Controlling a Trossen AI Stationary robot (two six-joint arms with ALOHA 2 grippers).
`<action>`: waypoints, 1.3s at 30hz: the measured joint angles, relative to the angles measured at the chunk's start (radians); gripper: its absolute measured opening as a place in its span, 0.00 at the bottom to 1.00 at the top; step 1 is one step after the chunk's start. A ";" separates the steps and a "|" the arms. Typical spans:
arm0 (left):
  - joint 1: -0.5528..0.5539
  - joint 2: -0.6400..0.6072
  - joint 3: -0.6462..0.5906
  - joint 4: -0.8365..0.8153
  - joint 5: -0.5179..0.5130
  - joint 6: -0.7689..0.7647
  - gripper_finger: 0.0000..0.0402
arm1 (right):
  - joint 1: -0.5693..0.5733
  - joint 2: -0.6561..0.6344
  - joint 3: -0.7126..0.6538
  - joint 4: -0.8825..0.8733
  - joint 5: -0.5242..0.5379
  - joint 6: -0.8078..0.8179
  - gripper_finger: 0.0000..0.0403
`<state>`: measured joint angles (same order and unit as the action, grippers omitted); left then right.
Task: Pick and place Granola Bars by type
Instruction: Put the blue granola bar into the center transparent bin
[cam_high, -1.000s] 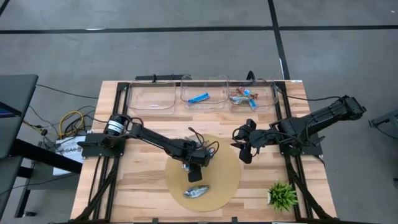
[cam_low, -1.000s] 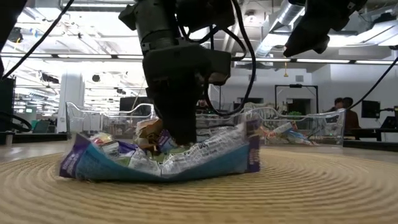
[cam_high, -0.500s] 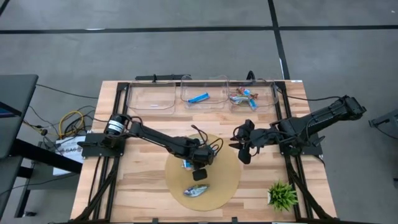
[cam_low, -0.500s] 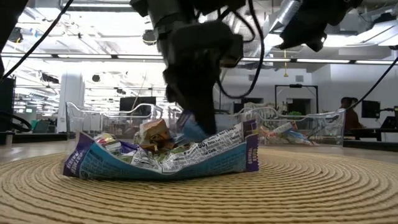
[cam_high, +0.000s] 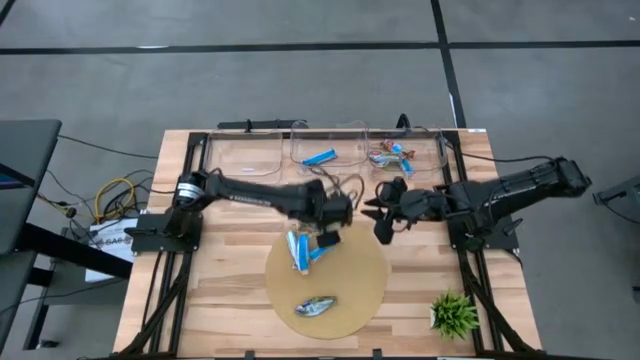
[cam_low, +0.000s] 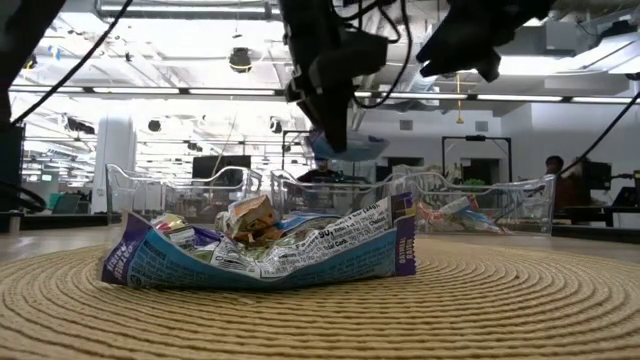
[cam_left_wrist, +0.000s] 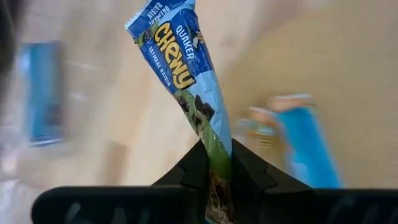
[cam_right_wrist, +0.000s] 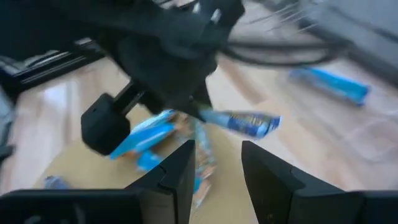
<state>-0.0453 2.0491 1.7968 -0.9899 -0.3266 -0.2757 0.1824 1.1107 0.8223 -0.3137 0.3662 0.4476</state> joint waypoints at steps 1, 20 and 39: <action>0.025 -0.001 0.016 -0.019 -0.010 0.019 0.09 | -0.017 0.000 0.000 0.004 0.001 -0.014 0.30; 0.465 -0.003 0.140 0.010 0.150 0.341 0.10 | -0.310 0.001 0.090 0.008 -0.012 -0.168 0.30; 0.517 -0.003 0.140 0.078 0.307 0.377 0.34 | -0.339 0.001 0.090 0.000 -0.039 -0.168 0.30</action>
<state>0.4713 2.0460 1.9369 -0.9118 -0.0196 0.1012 -0.1568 1.1114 0.9127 -0.3141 0.3275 0.2798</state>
